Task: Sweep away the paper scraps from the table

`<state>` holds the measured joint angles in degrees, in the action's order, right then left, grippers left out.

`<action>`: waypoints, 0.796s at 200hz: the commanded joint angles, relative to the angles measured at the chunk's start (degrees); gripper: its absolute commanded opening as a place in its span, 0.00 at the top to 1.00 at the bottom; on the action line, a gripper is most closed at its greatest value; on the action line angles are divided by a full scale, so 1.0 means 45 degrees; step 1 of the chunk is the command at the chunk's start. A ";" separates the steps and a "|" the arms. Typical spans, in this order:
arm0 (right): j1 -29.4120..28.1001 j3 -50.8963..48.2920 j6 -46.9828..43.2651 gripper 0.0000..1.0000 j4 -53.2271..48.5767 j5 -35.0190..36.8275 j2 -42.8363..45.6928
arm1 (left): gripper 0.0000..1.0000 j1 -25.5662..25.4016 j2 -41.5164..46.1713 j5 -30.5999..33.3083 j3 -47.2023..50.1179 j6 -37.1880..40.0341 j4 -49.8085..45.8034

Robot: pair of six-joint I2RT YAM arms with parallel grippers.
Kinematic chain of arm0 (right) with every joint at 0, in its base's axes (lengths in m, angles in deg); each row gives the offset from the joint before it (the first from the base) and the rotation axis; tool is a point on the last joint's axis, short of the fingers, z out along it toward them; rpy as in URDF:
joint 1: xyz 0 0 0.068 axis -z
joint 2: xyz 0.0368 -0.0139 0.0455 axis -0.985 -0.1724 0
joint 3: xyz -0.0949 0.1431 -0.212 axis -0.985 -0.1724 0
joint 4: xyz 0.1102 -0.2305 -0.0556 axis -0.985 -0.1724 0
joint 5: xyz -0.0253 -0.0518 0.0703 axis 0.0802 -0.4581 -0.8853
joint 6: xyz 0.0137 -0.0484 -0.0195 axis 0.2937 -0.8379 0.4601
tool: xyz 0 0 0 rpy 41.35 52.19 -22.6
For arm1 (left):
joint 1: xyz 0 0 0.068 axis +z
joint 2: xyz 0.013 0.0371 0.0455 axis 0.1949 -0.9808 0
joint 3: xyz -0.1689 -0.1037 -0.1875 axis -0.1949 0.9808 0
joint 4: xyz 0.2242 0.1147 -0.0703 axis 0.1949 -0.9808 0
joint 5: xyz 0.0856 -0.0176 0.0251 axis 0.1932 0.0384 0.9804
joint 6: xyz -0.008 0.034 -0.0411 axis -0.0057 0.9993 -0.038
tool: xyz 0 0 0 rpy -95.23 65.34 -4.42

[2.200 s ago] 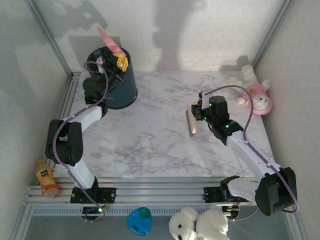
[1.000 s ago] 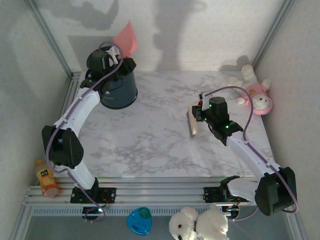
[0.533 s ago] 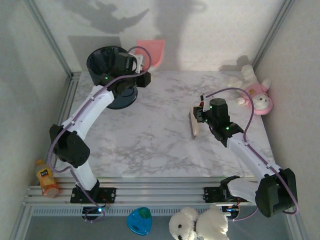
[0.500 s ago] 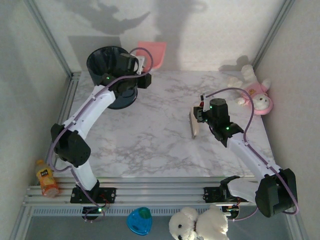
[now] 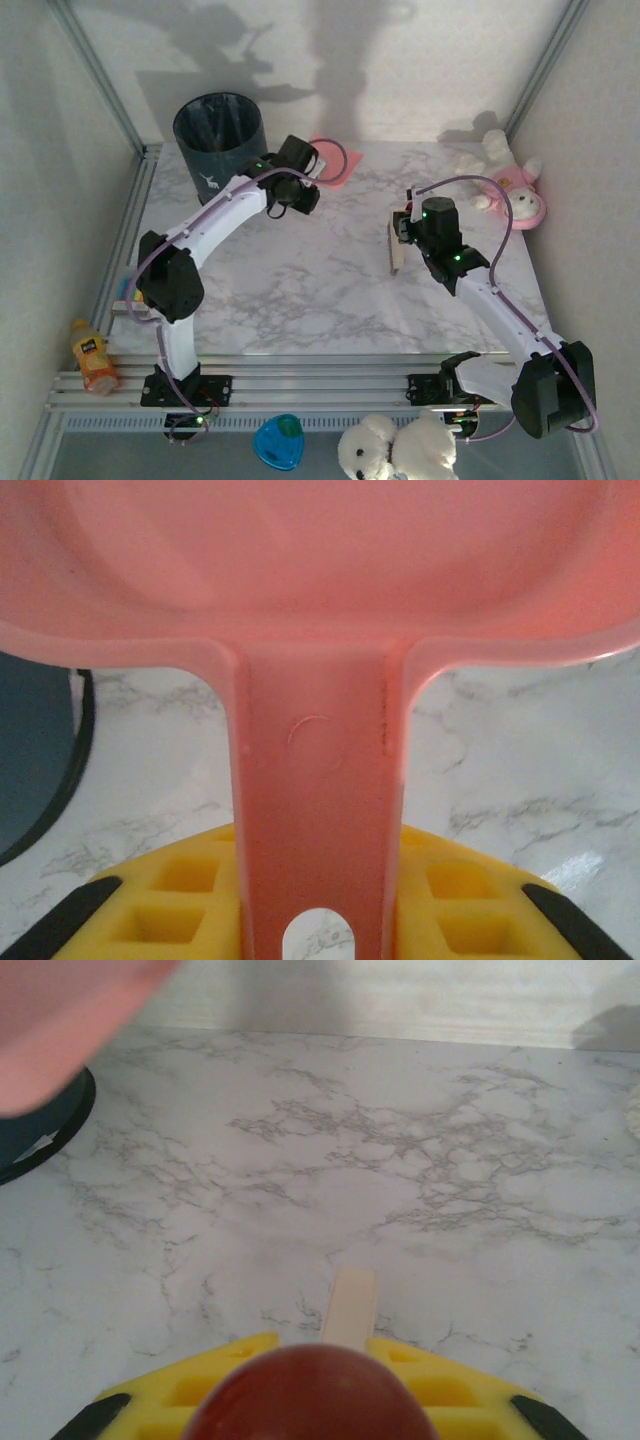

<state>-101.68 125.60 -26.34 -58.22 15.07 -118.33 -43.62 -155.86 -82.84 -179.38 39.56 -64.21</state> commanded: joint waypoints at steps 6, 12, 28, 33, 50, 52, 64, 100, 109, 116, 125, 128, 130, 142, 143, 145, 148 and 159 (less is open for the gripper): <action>0.0090 -0.0015 -0.0148 1.00 0.0286 0.0482 0.0314 | 0.81 -0.0366 -0.0470 0.0726 -0.0174 0.0712 -0.0700; 0.0096 -0.0014 -0.0158 1.00 0.0254 0.0478 0.0303 | 0.81 -0.0432 -0.0579 0.0706 -0.0170 0.0807 -0.0737; 0.0104 0.0023 -0.0201 1.00 0.0186 0.0561 0.0336 | 0.81 -0.0605 -0.0943 0.0696 -0.0208 0.1006 -0.0897; 0.0095 0.0019 -0.0206 1.00 0.0159 0.0564 0.0340 | 0.81 -0.0634 -0.1088 0.0691 -0.0236 0.1045 -0.0960; 0.0108 0.0063 -0.0264 1.00 0.0100 0.0610 0.0366 | 0.81 -0.0712 -0.1606 0.0514 -0.0511 0.1107 -0.1320; 0.0098 0.0051 -0.0270 1.00 0.0088 0.0625 0.0362 | 0.81 -0.0714 -0.1664 0.0497 -0.0543 0.1132 -0.1349; 0.0102 0.0074 -0.0313 1.00 -0.0001 0.0634 0.0396 | 0.81 -0.0714 -0.1918 0.0458 -0.0636 0.1177 -0.1452; 0.0099 0.0044 -0.0401 1.00 -0.0060 0.0730 0.0499 | 0.81 -0.0748 -0.2333 0.0042 -0.0497 0.1288 -0.1275; 0.0112 0.0026 -0.0416 1.00 -0.0068 0.0711 0.0497 | 0.81 -0.0744 -0.2450 -0.0094 -0.0419 0.1298 -0.1211; 0.0114 0.0022 -0.0420 1.00 -0.0082 0.0710 0.0512 | 0.81 -0.0766 -0.2529 -0.0240 -0.0386 0.1326 -0.1190; 0.0124 0.0024 -0.0421 1.00 -0.0076 0.0689 0.0518 | 0.81 -0.0773 -0.2610 -0.0461 -0.0332 0.1377 -0.1152; 0.0130 0.0014 -0.0421 1.00 -0.0072 0.0689 0.0534 | 0.81 -0.0773 -0.2623 -0.0524 -0.0299 0.1382 -0.1150; 0.0123 0.0009 -0.0411 1.00 -0.0077 0.0684 0.0536 | 0.81 -0.0763 -0.2636 -0.0559 -0.0275 0.1400 -0.1135; 0.0129 0.0006 -0.0421 1.00 -0.0089 0.0660 0.0548 | 0.81 -0.0790 -0.2663 -0.0726 -0.0117 0.1499 -0.1030; 0.0131 -0.0003 -0.0421 1.00 -0.0087 0.0655 0.0552 | 0.81 -0.0791 -0.2675 -0.0713 -0.0114 0.1505 -0.1032; 0.0128 0.0005 -0.0421 1.00 -0.0086 0.0661 0.0560 | 0.81 -0.0792 -0.2674 -0.0733 -0.0097 0.1524 -0.1032; 0.0125 0.0007 -0.0421 1.00 -0.0085 0.0659 0.0564 | 0.81 -0.0792 -0.2702 -0.0751 -0.0077 0.1556 -0.1033; 0.0124 -0.0012 -0.0421 1.00 -0.0113 0.0670 0.0541 | 0.81 -0.0783 -0.2787 -0.0846 -0.0004 0.1642 -0.1052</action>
<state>-101.52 125.60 -27.67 -59.38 17.34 -117.37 -46.68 -166.94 -84.48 -180.19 45.07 -68.56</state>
